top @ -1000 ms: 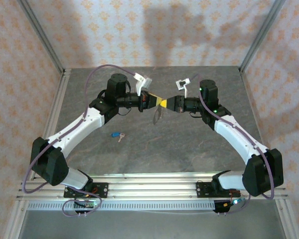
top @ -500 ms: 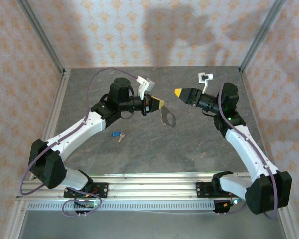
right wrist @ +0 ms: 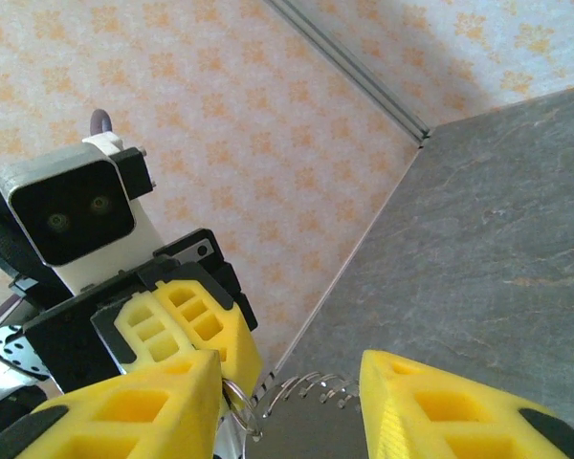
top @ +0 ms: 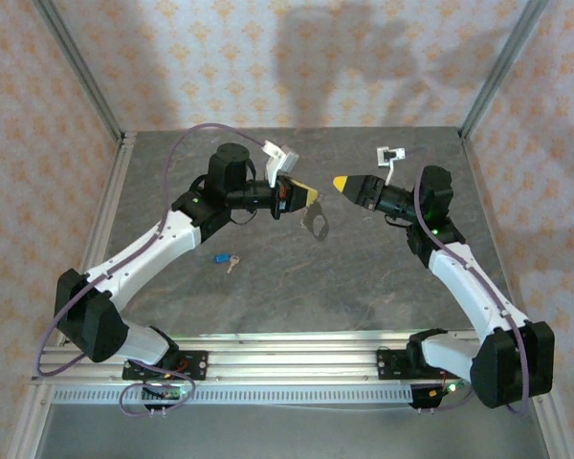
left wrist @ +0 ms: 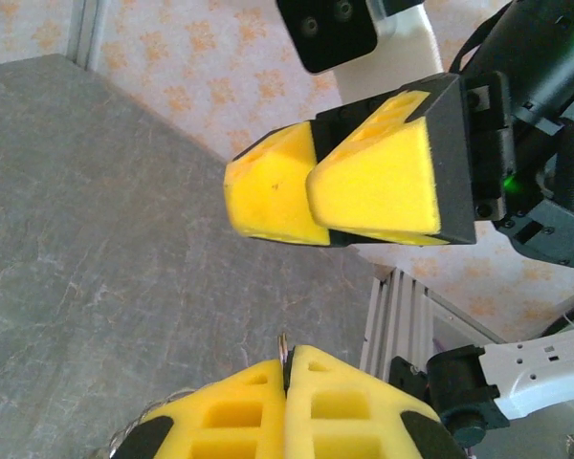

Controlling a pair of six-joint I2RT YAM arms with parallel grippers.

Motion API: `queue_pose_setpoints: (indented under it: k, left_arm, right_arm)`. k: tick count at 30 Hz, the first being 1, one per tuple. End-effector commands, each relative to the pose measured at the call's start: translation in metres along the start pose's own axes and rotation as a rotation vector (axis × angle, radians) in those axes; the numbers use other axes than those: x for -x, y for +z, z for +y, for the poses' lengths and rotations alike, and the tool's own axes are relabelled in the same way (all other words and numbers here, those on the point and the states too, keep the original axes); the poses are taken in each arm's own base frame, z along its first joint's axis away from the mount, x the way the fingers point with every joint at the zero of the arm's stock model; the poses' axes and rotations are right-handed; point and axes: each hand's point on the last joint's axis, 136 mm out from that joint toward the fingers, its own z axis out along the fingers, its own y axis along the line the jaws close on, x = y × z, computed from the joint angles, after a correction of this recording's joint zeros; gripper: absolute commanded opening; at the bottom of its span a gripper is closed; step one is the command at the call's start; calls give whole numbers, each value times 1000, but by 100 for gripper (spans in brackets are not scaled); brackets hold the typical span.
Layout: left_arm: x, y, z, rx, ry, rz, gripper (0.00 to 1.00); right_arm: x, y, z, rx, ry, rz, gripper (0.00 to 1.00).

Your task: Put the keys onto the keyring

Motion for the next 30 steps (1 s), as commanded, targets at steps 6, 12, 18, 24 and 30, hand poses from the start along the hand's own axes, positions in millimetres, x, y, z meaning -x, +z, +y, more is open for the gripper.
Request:
queue_pose_setpoints:
  k: [6,12,18,24,30]
  left_arm:
    - [18,0,-14,-59,50,-22,0]
    - [20,1,-16,-69,49,-31,0]
    - [23,1,-16,-71,43,-43,0]
    - [27,-1,-16,-73,41,-57,0]
    - [27,0,-17,-80,38,-58,0]
  right_arm:
    - [-8,7,25,108,-68,43,39]
    - [-16,11,29,121,-73,61,35]
    - [-23,12,28,124,-68,73,33]
    - [-28,13,26,123,-63,79,33]
    - [-29,14,28,126,-67,78,29]
